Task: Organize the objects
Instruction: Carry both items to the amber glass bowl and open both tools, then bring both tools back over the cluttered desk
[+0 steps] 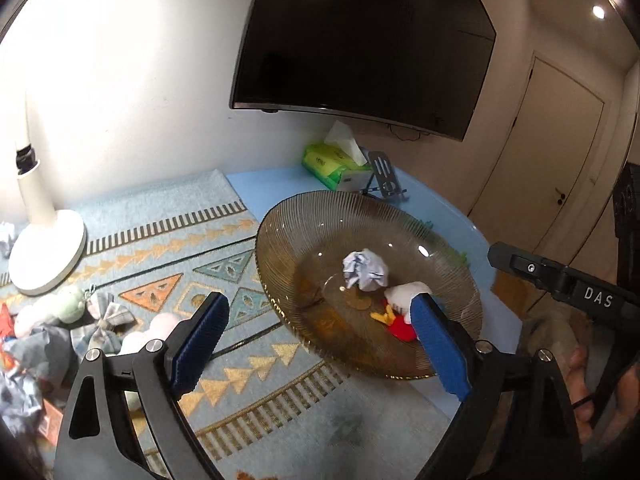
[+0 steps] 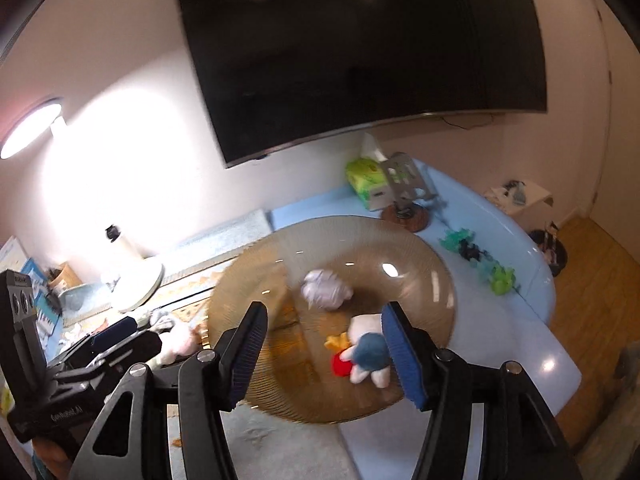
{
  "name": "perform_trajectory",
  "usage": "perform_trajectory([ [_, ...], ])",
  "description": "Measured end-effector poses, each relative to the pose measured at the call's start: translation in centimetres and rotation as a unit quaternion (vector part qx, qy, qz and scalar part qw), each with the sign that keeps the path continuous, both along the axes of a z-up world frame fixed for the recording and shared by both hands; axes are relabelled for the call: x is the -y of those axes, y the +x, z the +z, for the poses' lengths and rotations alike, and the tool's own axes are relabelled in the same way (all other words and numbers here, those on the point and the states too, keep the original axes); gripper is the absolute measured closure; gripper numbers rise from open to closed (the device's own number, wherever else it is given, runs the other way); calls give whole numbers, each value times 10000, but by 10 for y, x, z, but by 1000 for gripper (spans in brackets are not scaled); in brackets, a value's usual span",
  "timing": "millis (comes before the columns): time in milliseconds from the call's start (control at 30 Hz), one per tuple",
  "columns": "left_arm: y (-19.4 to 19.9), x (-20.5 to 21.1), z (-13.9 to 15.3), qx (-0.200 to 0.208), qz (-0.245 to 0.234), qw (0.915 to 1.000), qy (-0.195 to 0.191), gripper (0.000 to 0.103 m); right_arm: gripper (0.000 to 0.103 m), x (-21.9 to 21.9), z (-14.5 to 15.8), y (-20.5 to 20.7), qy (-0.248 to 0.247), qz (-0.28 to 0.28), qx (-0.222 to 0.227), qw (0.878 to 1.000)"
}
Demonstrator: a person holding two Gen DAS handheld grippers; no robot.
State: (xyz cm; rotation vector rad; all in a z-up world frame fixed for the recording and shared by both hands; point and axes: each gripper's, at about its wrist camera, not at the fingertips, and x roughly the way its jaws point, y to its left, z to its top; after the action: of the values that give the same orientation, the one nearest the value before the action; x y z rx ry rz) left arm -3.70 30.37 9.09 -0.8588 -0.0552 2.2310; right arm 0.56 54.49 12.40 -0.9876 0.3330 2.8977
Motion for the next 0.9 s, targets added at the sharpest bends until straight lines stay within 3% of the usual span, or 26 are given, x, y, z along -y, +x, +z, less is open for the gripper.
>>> perform_trajectory([
  [67, 3, 20, 3, 99, 162, 9996, 206, 11, 32, 21, 3, 4, -51, 272, -117, 9995],
  [133, 9, 40, 8, 20, 354, 9991, 253, 11, 28, 47, 4, 6, -84, 581, -179, 9981],
  [367, 49, 116, 22, -497, 1119, 9924, -81, 11, 27, 153, -20, -5, -101, 1646, 19, 9863],
  [533, 59, 183, 9, -312, 1590, 9867, -106, 11, 25, 222, -37, -2, 60, 2361, -2, 9717],
  [633, 60, 232, -9, -165, 2129, 9769, -109, 11, 21, 255, -53, -1, 159, 2563, 10, 9665],
  [700, 61, 266, -24, -66, 2515, 9677, -153, 11, 19, 272, -72, -5, 191, 2444, 39, 9695],
  [800, 67, 315, -51, 240, 2894, 9569, -1, 11, 19, 294, -98, -12, -15, 2508, 187, 9678],
  [900, 66, 342, -71, 397, 3308, 9428, 31, 11, 19, 314, -108, -14, 65, 2578, 207, 9660],
])
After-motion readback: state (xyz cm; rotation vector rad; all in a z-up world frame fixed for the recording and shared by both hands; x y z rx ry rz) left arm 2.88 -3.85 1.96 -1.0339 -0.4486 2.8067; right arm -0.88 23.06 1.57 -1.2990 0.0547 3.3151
